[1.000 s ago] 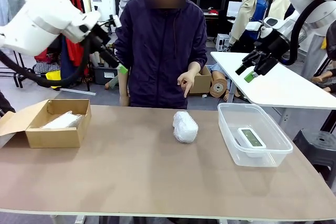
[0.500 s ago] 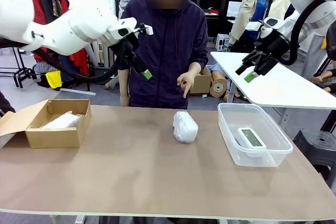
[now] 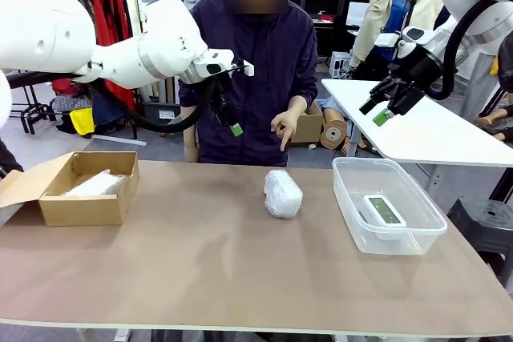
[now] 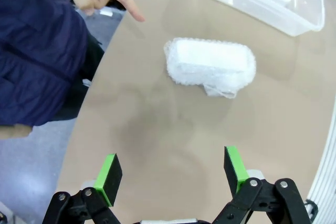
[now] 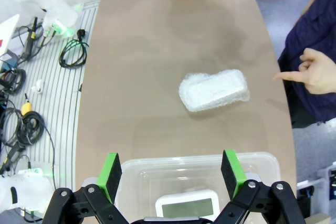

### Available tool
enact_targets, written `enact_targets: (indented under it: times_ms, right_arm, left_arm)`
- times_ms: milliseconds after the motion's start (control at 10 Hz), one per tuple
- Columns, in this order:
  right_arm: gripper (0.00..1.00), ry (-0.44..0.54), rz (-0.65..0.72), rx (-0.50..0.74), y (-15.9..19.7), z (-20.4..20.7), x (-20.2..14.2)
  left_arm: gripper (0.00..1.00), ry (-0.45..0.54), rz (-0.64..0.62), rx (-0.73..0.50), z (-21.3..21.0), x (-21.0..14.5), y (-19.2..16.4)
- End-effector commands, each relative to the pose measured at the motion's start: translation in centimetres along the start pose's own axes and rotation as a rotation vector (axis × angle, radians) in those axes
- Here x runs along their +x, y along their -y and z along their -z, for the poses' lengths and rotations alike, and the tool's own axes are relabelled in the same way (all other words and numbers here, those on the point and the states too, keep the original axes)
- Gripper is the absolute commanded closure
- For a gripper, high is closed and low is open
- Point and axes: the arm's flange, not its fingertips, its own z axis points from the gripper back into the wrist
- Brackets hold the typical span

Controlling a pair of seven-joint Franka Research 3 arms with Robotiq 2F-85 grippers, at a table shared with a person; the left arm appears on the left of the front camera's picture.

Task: Separate and place wrapped and unwrapped clocks.
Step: Pick up the Digital clock indicated by the person.

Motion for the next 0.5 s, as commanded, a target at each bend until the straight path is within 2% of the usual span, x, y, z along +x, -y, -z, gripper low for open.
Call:
enact_targets:
  times_ms: [0, 400]
  right_arm:
    - [0.00, -0.018, -0.005, 0.001, -0.24, -0.03, 0.08]
    - [0.00, -0.018, -0.005, 0.001, -0.24, -0.03, 0.08]
  left_arm:
    - [0.00, 0.006, -0.032, 0.015, -0.97, -0.61, 0.36]
    - [0.00, 0.009, -0.015, 0.004, -0.62, -0.03, -0.16]
